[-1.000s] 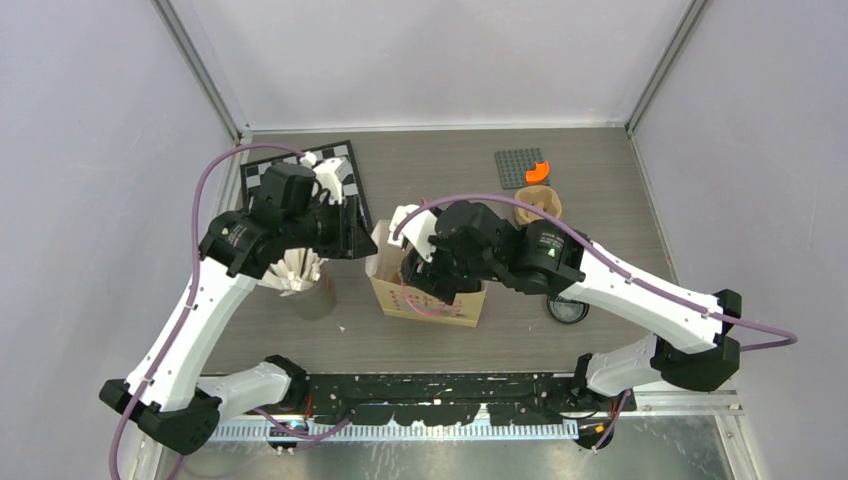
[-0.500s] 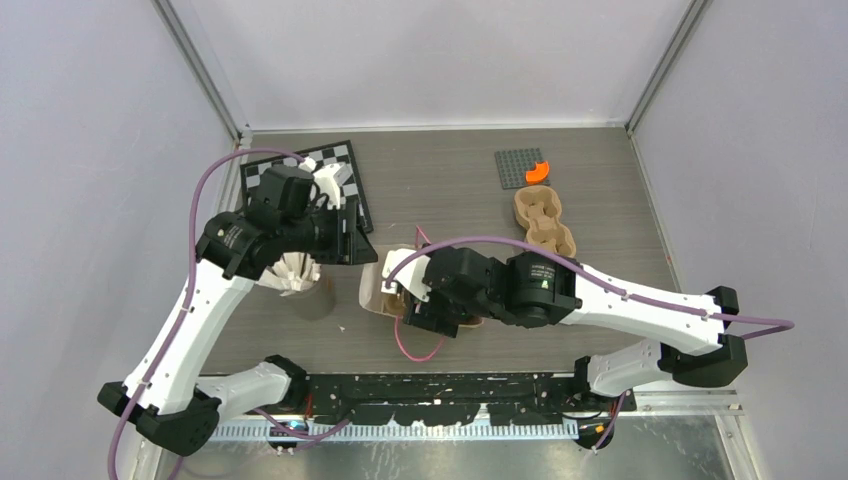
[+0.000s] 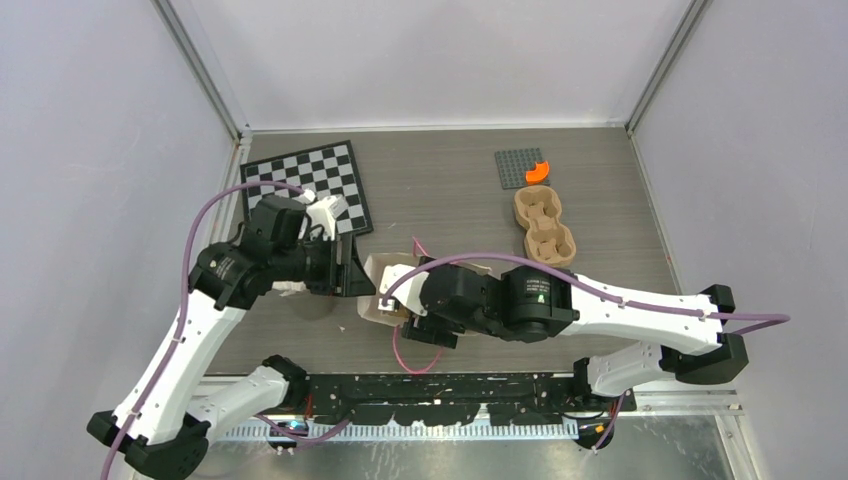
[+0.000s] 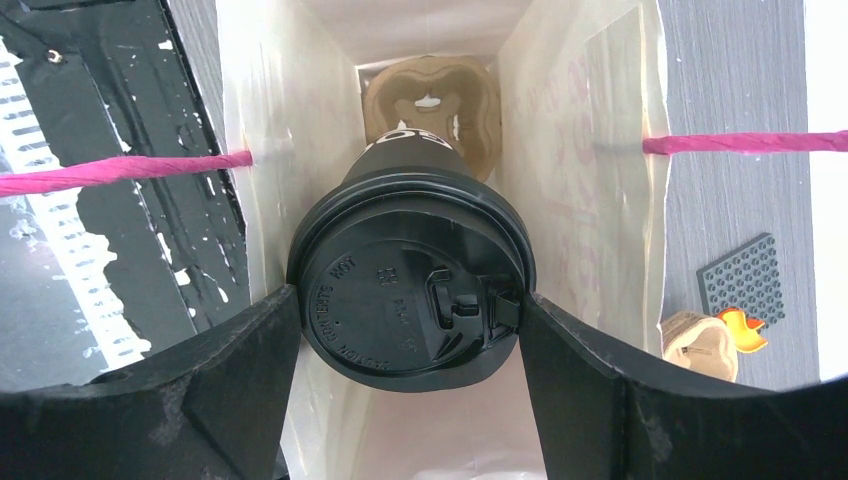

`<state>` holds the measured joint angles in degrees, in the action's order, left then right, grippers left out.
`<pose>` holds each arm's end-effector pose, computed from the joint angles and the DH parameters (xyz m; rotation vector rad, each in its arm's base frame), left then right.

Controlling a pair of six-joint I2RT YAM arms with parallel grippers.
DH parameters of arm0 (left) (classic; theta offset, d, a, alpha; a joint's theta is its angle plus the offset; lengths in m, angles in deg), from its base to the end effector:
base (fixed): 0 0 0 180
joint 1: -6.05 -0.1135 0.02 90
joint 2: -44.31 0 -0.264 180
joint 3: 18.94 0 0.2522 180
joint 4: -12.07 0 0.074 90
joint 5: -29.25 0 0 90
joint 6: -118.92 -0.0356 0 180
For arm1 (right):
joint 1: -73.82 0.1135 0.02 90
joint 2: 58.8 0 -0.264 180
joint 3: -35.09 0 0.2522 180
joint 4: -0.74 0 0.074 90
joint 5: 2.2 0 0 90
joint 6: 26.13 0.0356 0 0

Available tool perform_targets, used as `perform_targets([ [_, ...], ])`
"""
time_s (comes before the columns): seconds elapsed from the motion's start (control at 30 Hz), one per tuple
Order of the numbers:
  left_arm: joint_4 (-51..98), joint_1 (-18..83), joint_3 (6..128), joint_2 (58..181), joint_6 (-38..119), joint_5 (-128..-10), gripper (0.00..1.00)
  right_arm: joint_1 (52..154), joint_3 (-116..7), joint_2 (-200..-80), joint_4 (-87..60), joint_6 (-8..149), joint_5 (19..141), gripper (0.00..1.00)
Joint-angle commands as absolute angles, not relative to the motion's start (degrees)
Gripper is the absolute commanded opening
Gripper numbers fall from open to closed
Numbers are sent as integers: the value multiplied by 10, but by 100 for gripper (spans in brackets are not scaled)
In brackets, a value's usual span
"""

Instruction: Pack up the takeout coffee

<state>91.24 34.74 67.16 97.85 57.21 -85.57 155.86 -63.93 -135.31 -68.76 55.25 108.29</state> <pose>0.1233 -0.0845 0.3843 0.2282 2.5063 -0.9606 0.0490 0.2604 0.3883 -1.5397 1.7553 0.2111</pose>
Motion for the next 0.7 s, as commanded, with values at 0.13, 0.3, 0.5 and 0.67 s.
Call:
perform_targets([
  [0.13, 869, 344, 659, 984, 557, -866, 44, 1566, -622, -1337, -681, 566, 1101, 77],
  [0.3, 848, 344, 652, 986, 553, -876, 32, 1569, -613, -1327, -685, 567, 1105, 77],
  [0.5, 759, 344, 615, 968, 557, -903, 3, 1569, -601, -1308, -671, 553, 1155, 78],
  [0.67, 690, 344, 595, 957, 553, -912, 0, 1566, -607, -1301, -669, 518, 1195, 80],
])
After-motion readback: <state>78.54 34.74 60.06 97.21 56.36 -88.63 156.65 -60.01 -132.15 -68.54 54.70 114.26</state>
